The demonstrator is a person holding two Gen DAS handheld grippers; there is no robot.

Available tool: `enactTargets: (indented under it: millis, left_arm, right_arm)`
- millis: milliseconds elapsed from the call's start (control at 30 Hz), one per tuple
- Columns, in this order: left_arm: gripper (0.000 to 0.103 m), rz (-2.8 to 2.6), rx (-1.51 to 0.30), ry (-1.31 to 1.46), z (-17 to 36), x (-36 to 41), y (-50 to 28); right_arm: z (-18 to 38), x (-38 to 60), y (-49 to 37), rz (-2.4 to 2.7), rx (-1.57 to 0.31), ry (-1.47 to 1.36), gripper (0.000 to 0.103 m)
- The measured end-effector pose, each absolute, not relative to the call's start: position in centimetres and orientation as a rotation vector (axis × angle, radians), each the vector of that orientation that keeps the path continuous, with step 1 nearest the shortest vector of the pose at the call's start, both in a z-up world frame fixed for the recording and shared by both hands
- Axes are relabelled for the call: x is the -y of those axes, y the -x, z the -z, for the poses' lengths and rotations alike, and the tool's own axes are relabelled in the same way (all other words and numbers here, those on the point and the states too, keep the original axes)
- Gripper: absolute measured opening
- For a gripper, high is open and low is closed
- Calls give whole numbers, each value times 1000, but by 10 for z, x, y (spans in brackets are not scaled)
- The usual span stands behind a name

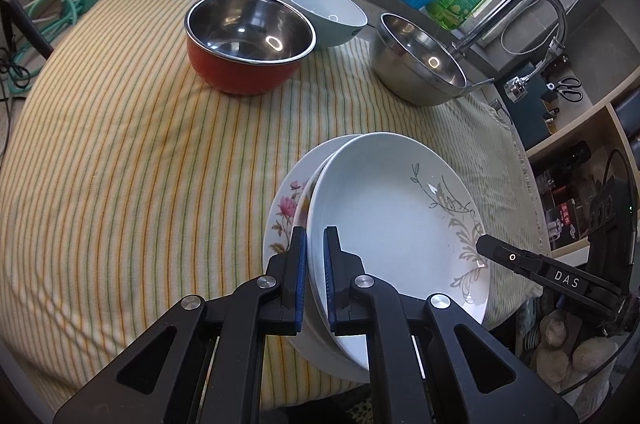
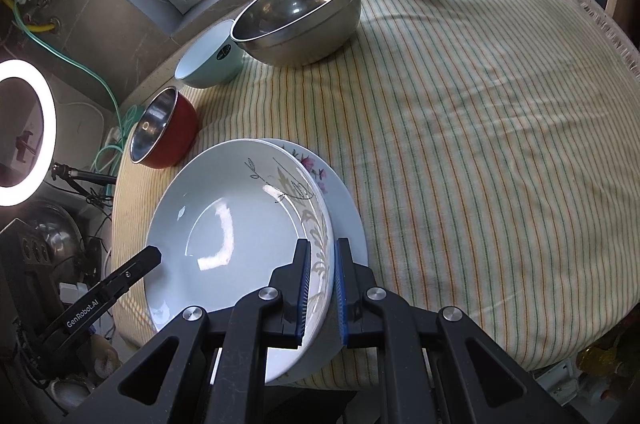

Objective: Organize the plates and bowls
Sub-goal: 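Lower the gold-leaf plate onto the stacked floral plates with both tools, then open the left tool while the right tool opens, releasing the gold-leaf plate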

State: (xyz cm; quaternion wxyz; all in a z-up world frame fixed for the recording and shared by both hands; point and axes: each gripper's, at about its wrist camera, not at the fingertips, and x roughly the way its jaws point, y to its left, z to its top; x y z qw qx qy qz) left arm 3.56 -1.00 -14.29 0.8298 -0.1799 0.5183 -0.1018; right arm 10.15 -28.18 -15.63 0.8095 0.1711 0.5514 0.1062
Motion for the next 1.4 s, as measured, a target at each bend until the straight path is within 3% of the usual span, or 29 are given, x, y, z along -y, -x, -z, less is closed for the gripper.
enactTargets:
  millis: [767,1400]
  left_arm:
    - [6,235,-1107,349,143,8,-38]
    - [6,243,-1079,350,125,-3,-37]
  right_arm:
    - [157,278,-104,-232,-1187,-330,11]
    - [147,287,-99,-223,-1174,-320,18]
